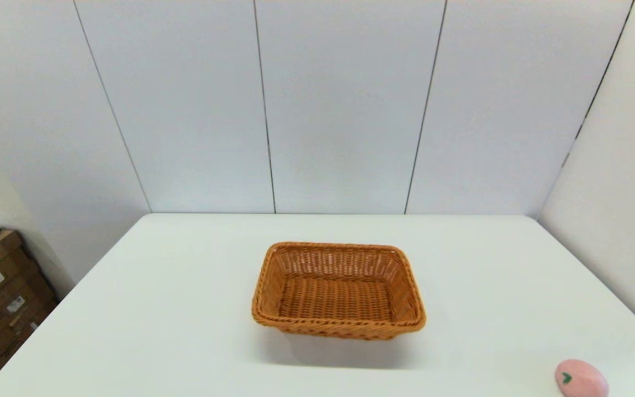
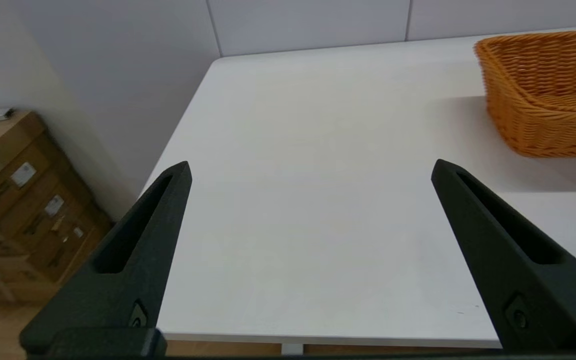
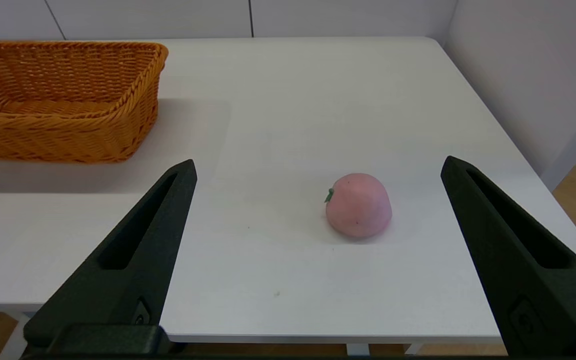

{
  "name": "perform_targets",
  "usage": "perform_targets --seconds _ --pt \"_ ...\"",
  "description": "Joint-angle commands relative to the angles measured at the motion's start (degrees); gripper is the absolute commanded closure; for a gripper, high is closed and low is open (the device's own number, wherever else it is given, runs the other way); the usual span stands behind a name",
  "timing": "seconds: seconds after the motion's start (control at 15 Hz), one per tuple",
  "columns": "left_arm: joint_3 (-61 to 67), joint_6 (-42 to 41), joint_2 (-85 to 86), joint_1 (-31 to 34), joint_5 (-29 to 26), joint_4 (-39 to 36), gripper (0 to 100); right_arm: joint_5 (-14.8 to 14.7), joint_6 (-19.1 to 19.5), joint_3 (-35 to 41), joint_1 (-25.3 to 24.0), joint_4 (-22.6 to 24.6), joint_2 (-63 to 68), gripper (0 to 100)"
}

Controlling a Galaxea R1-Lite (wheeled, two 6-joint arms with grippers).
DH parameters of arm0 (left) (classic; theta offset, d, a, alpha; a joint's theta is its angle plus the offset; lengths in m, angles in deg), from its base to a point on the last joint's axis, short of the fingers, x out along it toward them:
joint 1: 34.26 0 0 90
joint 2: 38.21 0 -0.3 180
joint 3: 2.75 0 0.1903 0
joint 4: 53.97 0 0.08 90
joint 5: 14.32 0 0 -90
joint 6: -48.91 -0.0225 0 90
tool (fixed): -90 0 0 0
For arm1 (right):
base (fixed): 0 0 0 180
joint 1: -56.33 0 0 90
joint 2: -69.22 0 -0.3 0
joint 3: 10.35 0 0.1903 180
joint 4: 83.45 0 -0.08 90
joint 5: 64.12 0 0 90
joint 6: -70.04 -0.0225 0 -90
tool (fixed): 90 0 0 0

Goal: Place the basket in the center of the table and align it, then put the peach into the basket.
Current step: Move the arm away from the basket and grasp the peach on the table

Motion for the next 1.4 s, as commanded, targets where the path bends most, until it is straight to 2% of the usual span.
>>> perform_targets --seconds 0.07,0.2,0.27,0.33,0.47,0.53,0.73,0.93,1.07,1.2,1.4 --pt "1.6 0.8 3.0 -0.2 -1.9 0.1 0 0.2 -0.7 -12.7 0.3 -6.5 15.7 0" --pt "1.4 0.7 3.0 -0.2 -2.0 0.1 0 -0.6 -0.1 -23.6 0.5 -15.8 31.9 0" --pt "1.4 1.0 3.0 -0.2 -1.9 0.1 0 -2.9 -0.1 -28.1 0.9 -19.8 40.6 0" --pt "1.4 2.1 3.0 -0.2 -2.1 0.2 0 -5.1 -0.4 -30.6 0.9 -21.4 47.6 0" --pt "1.4 2.8 3.0 -0.2 -1.9 0.2 0 -7.8 -0.7 -31.7 1.1 -21.0 60.0 0" --pt "1.4 2.8 3.0 -0.2 -2.0 0.2 0 -7.7 -1.4 -31.7 1.5 -20.3 65.2 0" --pt "1.4 2.7 3.0 -0.2 -2.0 0.2 0 -7.7 -7.3 -31.1 3.1 -14.0 79.9 0" --pt "1.4 2.7 3.0 -0.2 -2.0 0.2 0 -7.9 -7.5 -31.1 4.0 -6.0 91.3 0" --pt "1.4 2.6 3.0 -0.2 -2.0 0.2 0 -7.9 -7.6 -31.3 6.3 -1.4 98.1 0" --pt "1.4 2.6 3.0 -0.2 -2.0 0.2 0 -7.7 -7.6 -31.1 9.0 2.0 101.8 0" --pt "1.4 2.6 3.0 -0.2 -2.0 0.2 0 -7.2 -7.7 -31.0 10.9 3.3 106.5 0"
